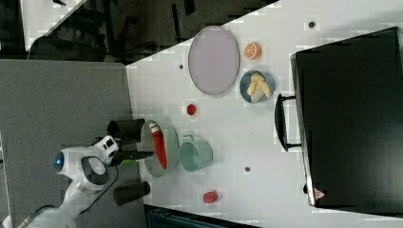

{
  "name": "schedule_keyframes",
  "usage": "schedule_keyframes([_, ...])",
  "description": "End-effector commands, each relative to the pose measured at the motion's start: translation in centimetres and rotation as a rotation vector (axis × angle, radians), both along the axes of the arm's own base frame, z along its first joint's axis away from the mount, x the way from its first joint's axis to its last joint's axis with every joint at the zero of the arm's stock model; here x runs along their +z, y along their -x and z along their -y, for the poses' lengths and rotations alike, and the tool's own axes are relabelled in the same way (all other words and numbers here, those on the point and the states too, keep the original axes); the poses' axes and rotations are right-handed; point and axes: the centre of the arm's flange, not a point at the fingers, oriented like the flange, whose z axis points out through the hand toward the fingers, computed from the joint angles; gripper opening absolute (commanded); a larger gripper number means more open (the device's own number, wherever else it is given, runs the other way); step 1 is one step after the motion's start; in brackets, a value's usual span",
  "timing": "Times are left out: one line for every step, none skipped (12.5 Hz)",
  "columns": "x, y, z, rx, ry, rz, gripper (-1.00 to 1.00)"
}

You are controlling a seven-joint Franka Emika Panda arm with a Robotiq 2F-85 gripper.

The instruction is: Pick Ketchup from the table and place it in strainer.

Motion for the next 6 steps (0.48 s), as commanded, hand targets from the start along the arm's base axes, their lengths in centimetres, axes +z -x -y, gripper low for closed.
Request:
schedule_keyframes([9.2, -5.6, 5.2, -0.213, -0.023, 0.177, 1.0])
schedule_keyframes([11.0, -6.9, 7.6, -0.257, 0.002, 0.201, 1.0])
schedule_keyframes([12.8, -8.0, 10.4, -0.306, 0.038, 0.212, 1.0])
schedule_keyframes([14.6, -9.1, 13.5, -0.36, 0.08, 0.207, 1.0])
schedule_keyframes([16.3, -9.9, 16.7, -0.415, 0.124, 0.189, 1.0])
schedule_keyframes([18.0, -10.4, 19.9, -0.467, 0.166, 0.163, 1.0])
